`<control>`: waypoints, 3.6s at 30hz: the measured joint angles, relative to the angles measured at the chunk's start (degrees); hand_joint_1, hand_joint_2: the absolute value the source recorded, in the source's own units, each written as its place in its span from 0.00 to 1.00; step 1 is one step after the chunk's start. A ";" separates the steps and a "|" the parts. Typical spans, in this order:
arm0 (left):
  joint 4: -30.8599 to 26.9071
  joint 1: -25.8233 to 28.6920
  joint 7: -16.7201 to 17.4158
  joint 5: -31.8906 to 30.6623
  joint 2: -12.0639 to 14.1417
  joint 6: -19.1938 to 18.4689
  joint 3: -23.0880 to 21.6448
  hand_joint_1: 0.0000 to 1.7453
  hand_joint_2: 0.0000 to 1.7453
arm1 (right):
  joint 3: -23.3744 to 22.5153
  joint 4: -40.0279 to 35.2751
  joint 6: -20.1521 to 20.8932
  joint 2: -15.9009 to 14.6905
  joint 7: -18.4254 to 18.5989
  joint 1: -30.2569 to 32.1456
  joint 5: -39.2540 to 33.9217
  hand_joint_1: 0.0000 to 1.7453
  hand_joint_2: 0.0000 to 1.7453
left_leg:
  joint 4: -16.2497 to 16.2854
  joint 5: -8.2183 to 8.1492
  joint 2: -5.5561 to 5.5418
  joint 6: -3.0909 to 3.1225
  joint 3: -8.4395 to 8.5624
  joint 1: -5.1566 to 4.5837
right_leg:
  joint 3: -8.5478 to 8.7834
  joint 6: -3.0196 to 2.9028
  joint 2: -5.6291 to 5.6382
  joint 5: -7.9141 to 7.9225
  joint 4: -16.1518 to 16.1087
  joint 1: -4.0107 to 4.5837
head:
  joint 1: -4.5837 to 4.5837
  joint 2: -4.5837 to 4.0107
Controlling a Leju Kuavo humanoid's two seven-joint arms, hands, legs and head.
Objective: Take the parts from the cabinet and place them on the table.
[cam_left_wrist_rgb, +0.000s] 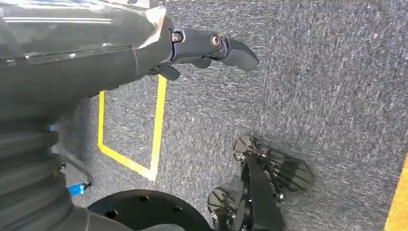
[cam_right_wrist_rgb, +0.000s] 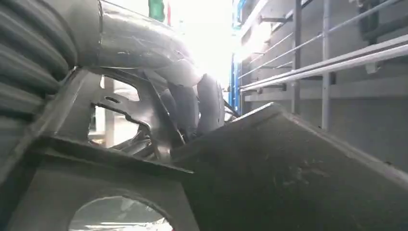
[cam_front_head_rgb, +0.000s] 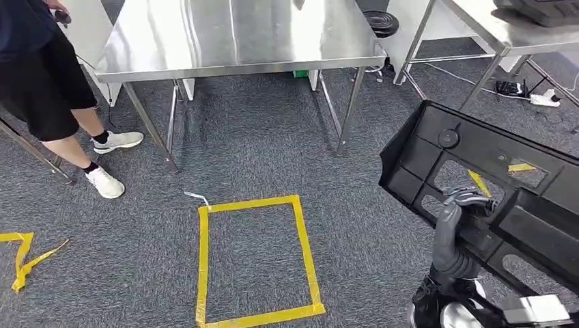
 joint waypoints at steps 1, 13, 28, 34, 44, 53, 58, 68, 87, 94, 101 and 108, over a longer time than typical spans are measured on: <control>0.00 -0.03 0.04 -0.02 -0.02 0.17 0.00 0.00 1.00 | 0.00 0.00 0.00 0.00 0.00 -0.01 0.15 1.00 1.00 | 0.10 -0.04 -0.29 -0.38 0.06 0.24 | 3.08 0.71 0.02 1.98 -5.56 -0.25 | 0.00 0.00; 0.00 0.02 0.09 -0.07 -0.15 0.24 0.00 0.00 1.00 | 0.35 0.46 0.09 0.00 0.02 -0.01 0.72 1.00 1.00 | 18.54 -8.58 -0.22 -3.51 -9.52 0.60 | 7.25 -3.33 -2.02 3.78 -13.21 0.40 | -0.24 0.00; 0.00 -0.15 -0.44 -0.50 -0.46 -0.20 -0.02 0.00 1.00 | 0.48 1.20 0.33 -0.44 -0.39 -0.26 1.00 1.00 1.00 | 0.53 1.07 -1.31 -0.20 -1.86 -0.14 | -0.03 -2.35 -0.99 -4.36 3.82 1.16 | 0.42 0.00; 0.00 -0.04 -0.96 -0.77 -0.61 -0.85 -0.02 0.00 1.00 | 0.48 1.42 0.63 -0.77 -0.57 -0.28 1.49 1.00 1.00 | 0.73 0.87 -3.38 -0.89 -1.50 -0.45 | 7.23 -0.61 -0.46 2.97 -12.93 1.25 | 0.52 0.00; -0.02 0.07 -1.92 -1.27 -0.44 -0.63 -0.11 0.00 1.00 | 0.39 1.49 0.83 -0.83 -0.55 -0.27 1.90 1.00 1.00 | 0.14 1.08 -3.08 0.47 -1.47 -0.46 | 7.52 -2.38 -0.27 3.83 -13.75 0.98 | 0.37 0.00; -0.02 0.07 -1.92 -1.29 -0.33 -0.63 -0.15 0.00 1.00 | 0.37 1.38 0.85 -0.76 -0.48 0.19 2.03 1.00 1.00 | -1.68 1.50 -2.91 0.54 0.02 -0.08 | 7.41 -1.47 -0.23 4.28 -12.82 1.46 | 0.44 0.00; 0.00 0.08 -1.92 -1.29 -0.44 -0.63 -0.15 0.00 1.00 | 0.39 1.40 0.85 -0.79 -0.48 0.40 2.10 1.00 1.00 | -1.74 1.91 -2.45 0.04 -0.46 0.00 | 0.67 -1.29 -0.27 -4.00 2.80 0.86 | 0.79 0.00; -0.04 0.20 -1.92 -1.36 -0.48 -0.57 -0.15 0.00 1.00 | 0.28 1.57 0.90 -0.74 -0.42 0.72 2.36 1.00 1.00 | 0.59 0.20 -2.61 -3.39 -0.53 0.85 | 9.76 -2.62 -0.17 1.34 -13.45 -0.15 | 0.79 0.00; -0.07 0.34 -2.01 -1.79 -0.28 0.39 -0.24 0.00 1.00 | 0.15 1.18 0.50 -0.87 -0.42 0.93 2.45 1.00 1.00 | -1.53 3.05 -0.39 0.92 -2.80 -1.08 | 7.43 -2.05 -0.72 -3.34 0.23 1.07 | 0.17 0.00; -0.04 0.69 -1.86 -1.81 -0.46 0.55 -0.24 0.00 1.00 | 0.04 1.79 0.46 -1.33 -0.42 1.33 2.43 1.00 1.00 | -1.45 -3.68 -1.81 -0.02 5.07 -1.22 | 1.12 2.11 -0.90 3.65 -11.89 0.20 | 0.44 -0.02; -0.04 0.68 -1.79 -1.86 -0.46 0.57 -0.24 0.00 1.00 | 0.07 1.75 0.46 -1.33 -0.37 1.29 2.47 1.00 1.00 | -1.63 -5.95 -1.82 -0.92 6.69 -1.15 | 3.20 -0.54 -1.40 6.45 -12.60 1.15 | -0.02 0.00; 0.00 0.65 -1.75 -1.68 -0.70 0.20 -0.24 0.00 1.00 | -0.04 1.60 0.44 -1.09 -0.44 1.11 2.43 1.00 1.00 | 8.07 -6.26 0.24 -2.59 -9.92 0.04 | 12.91 -3.64 -0.56 -1.78 -13.03 0.13 | -0.15 0.00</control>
